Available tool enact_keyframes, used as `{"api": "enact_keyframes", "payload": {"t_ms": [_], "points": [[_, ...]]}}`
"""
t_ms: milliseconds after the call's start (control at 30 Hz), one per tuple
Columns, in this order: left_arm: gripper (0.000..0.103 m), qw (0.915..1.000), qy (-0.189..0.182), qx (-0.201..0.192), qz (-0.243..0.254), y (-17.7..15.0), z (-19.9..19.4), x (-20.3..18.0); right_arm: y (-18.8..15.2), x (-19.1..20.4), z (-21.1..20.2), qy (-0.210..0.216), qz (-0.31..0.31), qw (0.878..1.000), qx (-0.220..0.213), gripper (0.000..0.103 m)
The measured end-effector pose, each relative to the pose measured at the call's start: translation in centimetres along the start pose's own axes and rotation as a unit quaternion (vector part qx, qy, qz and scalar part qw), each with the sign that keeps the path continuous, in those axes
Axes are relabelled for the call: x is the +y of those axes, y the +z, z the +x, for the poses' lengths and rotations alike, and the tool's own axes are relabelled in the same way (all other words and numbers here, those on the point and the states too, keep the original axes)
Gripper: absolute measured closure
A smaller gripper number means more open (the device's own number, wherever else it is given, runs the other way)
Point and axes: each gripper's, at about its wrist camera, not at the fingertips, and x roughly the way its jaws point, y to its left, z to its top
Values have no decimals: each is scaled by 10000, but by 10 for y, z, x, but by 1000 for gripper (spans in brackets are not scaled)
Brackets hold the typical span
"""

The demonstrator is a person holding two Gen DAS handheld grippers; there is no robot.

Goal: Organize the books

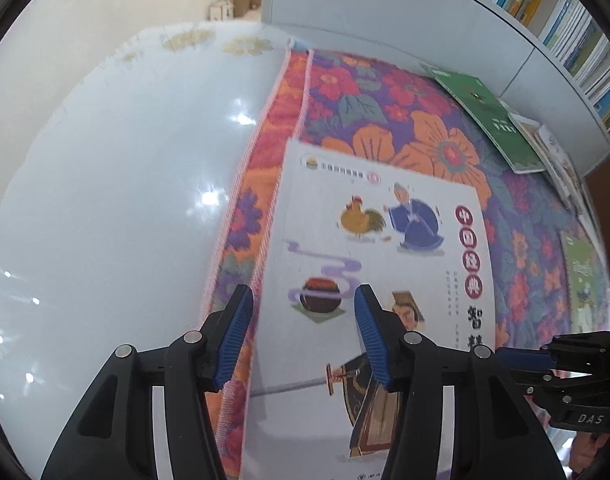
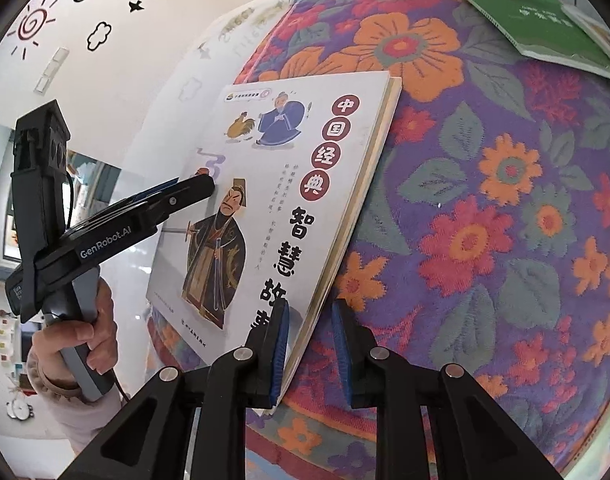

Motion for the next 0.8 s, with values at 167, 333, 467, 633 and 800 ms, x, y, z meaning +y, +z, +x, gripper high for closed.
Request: {"api": "enact_keyframes", "payload": {"t_ms": [167,333,467,633,800], "points": [[51,9991,221,50,350,4,4,-15,3,3,1,-93,-109,9999,-91,82],[51,9990,285,38,327,5,7,-18,1,15,3,-248,-301,9992,-66,78],[51,9994,254,113,221,3,9,-14,2,16,6,-177,-276,9994,-74,77],[51,9991,350,141,209,-2,6,-16,7,18,5,-309,-339,9989,-55,78],[51,9989,378,238,118,-6,3,-15,12,30,9,-577,-485,9972,-9,77]]}}
